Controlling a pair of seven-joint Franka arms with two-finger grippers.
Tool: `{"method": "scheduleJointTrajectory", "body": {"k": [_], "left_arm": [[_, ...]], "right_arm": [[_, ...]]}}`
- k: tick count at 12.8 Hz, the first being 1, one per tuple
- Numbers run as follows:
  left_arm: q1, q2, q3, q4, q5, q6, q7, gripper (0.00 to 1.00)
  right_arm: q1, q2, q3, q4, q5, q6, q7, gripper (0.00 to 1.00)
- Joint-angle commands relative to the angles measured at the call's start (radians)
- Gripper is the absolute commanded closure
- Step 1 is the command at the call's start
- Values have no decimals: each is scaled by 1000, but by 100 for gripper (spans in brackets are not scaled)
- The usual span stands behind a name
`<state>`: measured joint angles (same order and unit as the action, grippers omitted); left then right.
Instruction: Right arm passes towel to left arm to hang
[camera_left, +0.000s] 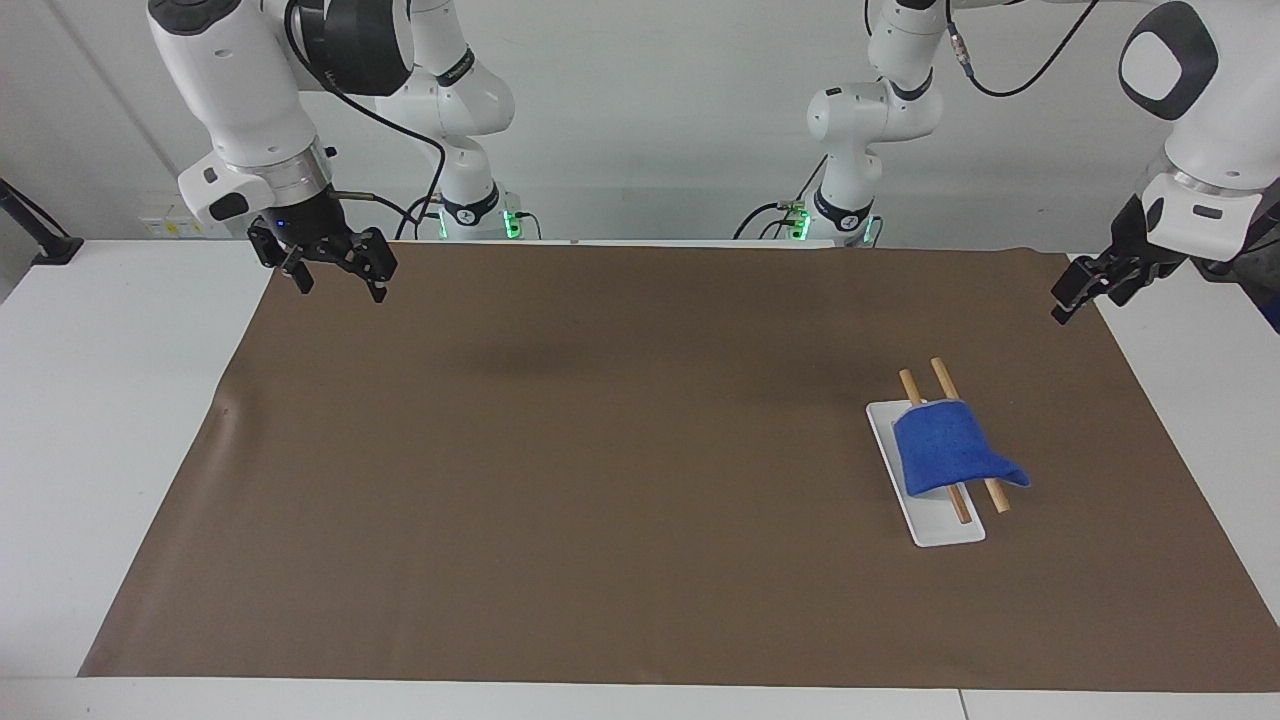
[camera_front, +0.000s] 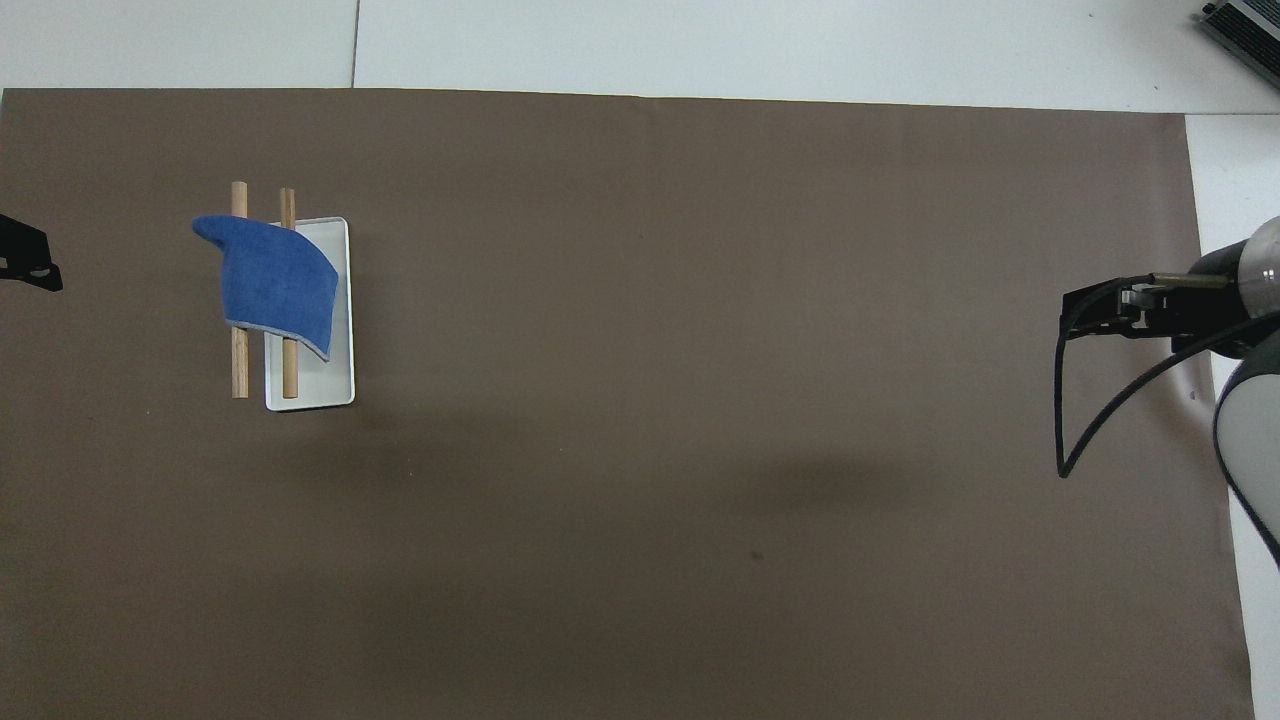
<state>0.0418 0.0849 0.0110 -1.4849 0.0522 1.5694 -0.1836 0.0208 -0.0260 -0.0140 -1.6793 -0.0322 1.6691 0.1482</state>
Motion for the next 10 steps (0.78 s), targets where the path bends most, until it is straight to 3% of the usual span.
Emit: {"method": "scheduleJointTrajectory", "body": {"k": [1, 10], "left_arm": [[-42, -40, 4, -54, -3, -11, 9, 0], [-77, -56, 3, -89, -6, 4, 19, 0]], "right_arm": [[-6, -9, 0, -3, -3, -14, -12, 0], [-6, -9, 0, -3, -2, -14, -12, 0]]}}
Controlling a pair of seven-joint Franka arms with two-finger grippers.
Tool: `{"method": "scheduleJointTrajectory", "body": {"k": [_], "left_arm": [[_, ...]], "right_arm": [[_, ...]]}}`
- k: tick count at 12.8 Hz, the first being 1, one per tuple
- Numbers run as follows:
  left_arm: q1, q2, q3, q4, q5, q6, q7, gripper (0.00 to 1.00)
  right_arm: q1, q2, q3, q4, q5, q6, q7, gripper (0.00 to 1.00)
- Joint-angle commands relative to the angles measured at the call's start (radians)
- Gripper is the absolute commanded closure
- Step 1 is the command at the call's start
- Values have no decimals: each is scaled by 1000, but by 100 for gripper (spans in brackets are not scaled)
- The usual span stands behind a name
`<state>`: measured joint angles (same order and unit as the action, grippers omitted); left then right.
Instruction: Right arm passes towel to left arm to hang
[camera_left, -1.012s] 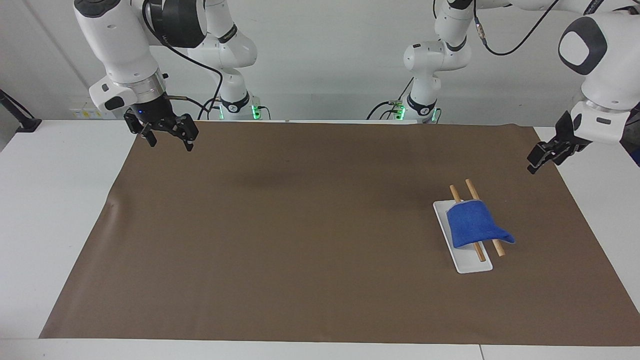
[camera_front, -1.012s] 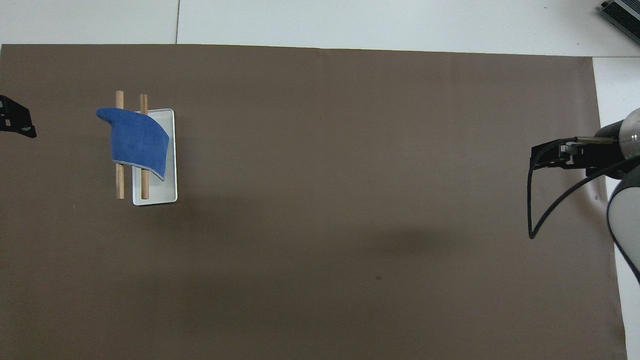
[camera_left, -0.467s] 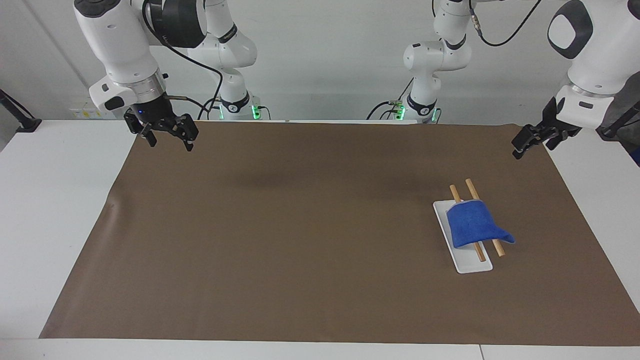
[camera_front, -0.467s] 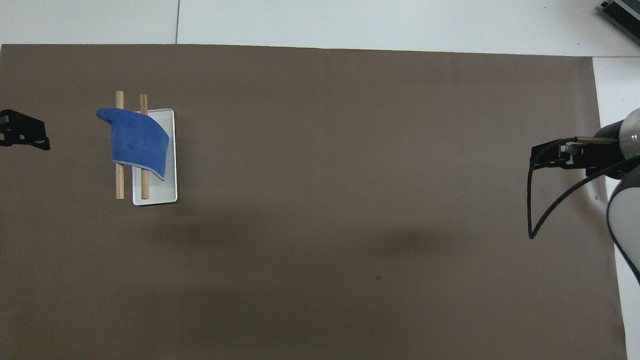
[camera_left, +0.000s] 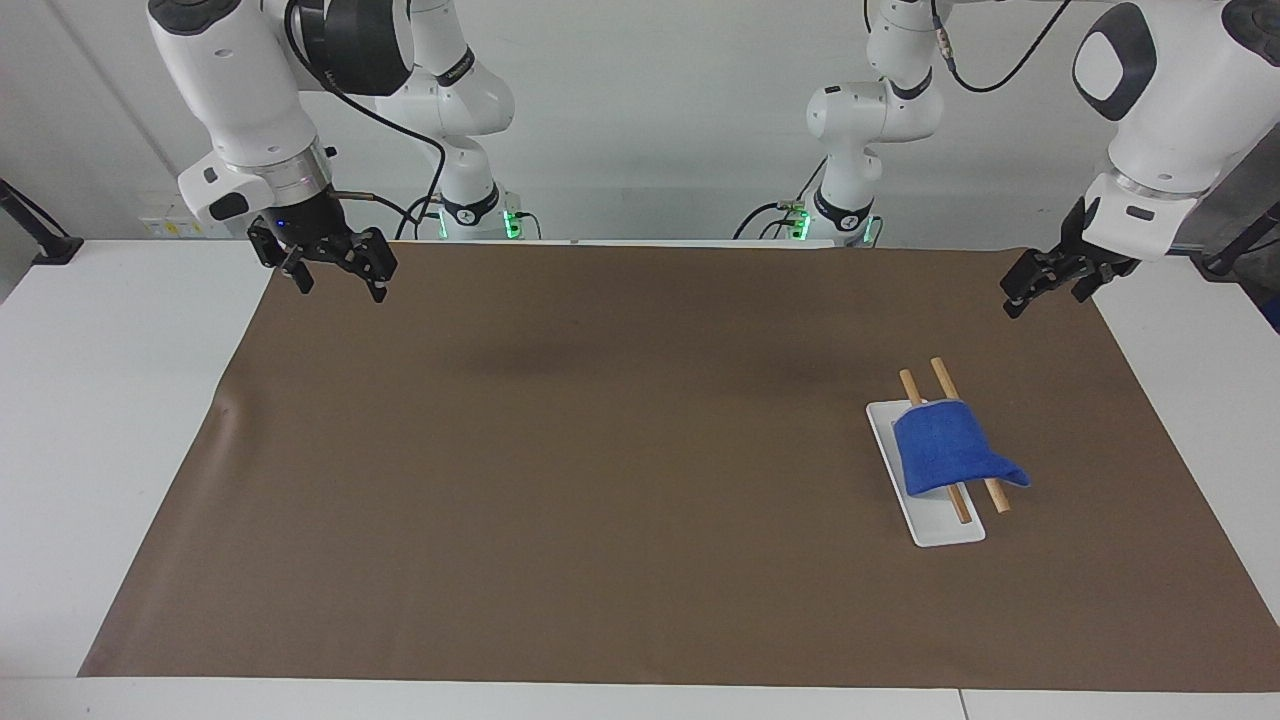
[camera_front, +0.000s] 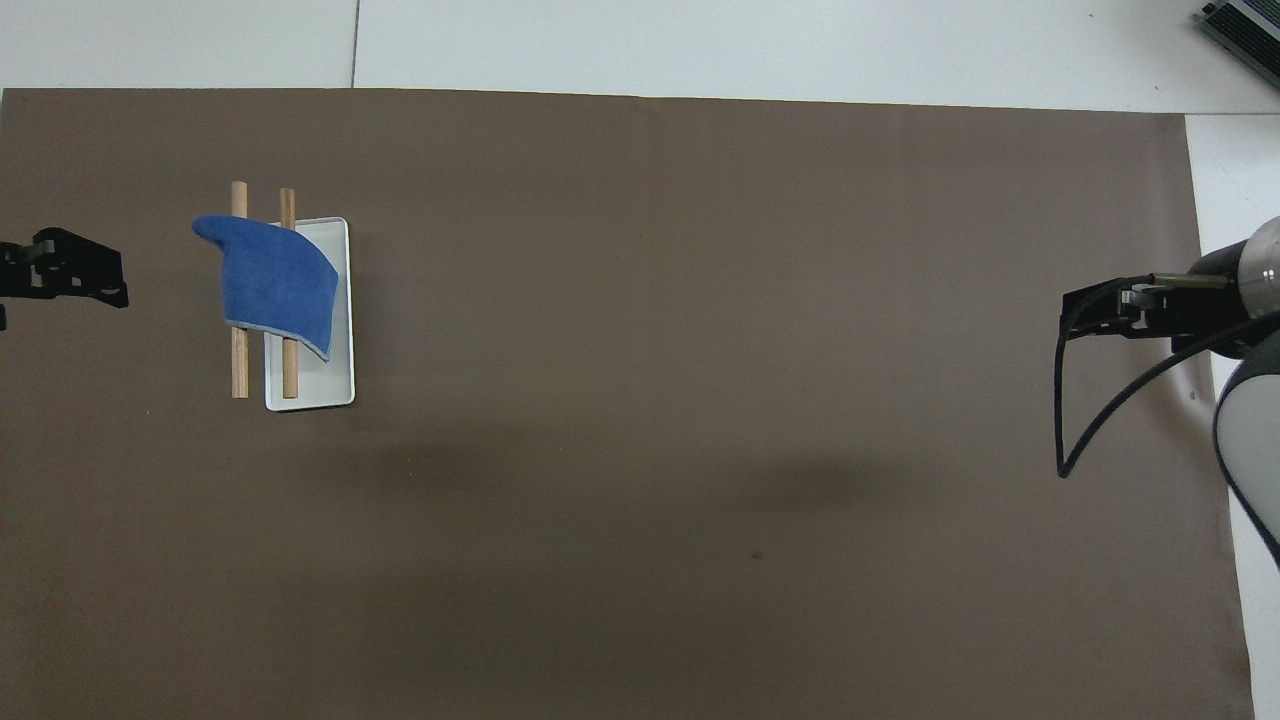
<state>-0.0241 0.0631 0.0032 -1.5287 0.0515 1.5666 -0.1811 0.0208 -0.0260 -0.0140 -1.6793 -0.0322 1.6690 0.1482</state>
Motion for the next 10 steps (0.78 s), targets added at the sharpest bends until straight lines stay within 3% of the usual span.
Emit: {"method": "scheduleJointTrajectory", "body": {"k": [1, 3, 10], "left_arm": [[-10, -34, 11, -47, -5, 13, 46, 0], [-10, -34, 11, -47, -7, 23, 130, 0], [-11, -34, 12, -47, -7, 32, 127, 0]], "right_arm": [[-5, -9, 0, -3, -3, -14, -12, 0], [-5, -9, 0, -3, -2, -14, -12, 0], [-5, -9, 0, -3, -2, -14, -12, 0]]}}
